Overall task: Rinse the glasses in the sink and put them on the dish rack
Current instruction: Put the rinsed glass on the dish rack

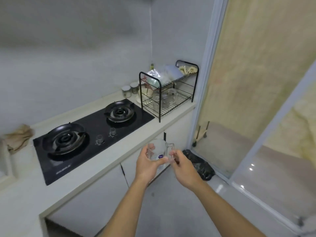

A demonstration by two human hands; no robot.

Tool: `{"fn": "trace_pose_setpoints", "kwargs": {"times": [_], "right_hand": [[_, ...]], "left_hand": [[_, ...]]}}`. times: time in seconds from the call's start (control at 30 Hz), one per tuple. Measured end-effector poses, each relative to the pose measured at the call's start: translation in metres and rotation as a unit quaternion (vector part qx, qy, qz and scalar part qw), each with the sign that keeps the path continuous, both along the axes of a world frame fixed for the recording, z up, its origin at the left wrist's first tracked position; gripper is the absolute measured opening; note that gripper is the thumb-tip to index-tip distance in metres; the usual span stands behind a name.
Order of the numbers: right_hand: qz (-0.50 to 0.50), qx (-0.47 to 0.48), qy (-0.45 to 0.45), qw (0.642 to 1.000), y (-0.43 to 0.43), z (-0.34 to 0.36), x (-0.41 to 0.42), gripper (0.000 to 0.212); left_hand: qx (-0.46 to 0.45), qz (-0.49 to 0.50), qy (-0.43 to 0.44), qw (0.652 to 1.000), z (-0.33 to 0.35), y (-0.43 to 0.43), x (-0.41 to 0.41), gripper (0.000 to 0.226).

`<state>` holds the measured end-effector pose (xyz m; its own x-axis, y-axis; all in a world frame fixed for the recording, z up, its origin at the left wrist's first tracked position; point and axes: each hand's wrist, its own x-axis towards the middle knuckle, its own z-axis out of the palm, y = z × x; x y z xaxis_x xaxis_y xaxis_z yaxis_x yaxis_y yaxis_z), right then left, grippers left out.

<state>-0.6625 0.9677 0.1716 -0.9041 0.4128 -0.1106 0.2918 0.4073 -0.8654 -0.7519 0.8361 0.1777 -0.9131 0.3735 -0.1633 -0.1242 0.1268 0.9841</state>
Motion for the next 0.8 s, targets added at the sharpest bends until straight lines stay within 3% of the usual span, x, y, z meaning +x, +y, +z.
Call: {"fn": "trace_pose_setpoints", "kwargs": {"times": [0.17, 0.33, 0.53, 0.8], "right_hand": [[0.026, 0.114, 0.001, 0.993, 0.076, 0.003, -0.062, 0.054], [0.007, 0.182, -0.028, 0.983, 0.14, -0.023, -0.124, 0.076], [0.004, 0.219, -0.032, 0.975, 0.237, -0.041, -0.195, 0.067], [0.124, 0.273, -0.057, 0.952, 0.409, -0.056, -0.284, 0.048]], "left_hand": [[-0.004, -0.028, -0.008, 1.0, 0.011, 0.084, -0.081, 0.069], [-0.027, -0.025, -0.006, 0.999, 0.011, 0.165, -0.144, 0.064], [-0.062, -0.002, -0.012, 0.998, 0.0, 0.27, -0.21, 0.063], [-0.087, 0.086, -0.075, 0.99, -0.014, 0.42, -0.286, 0.057]]}}
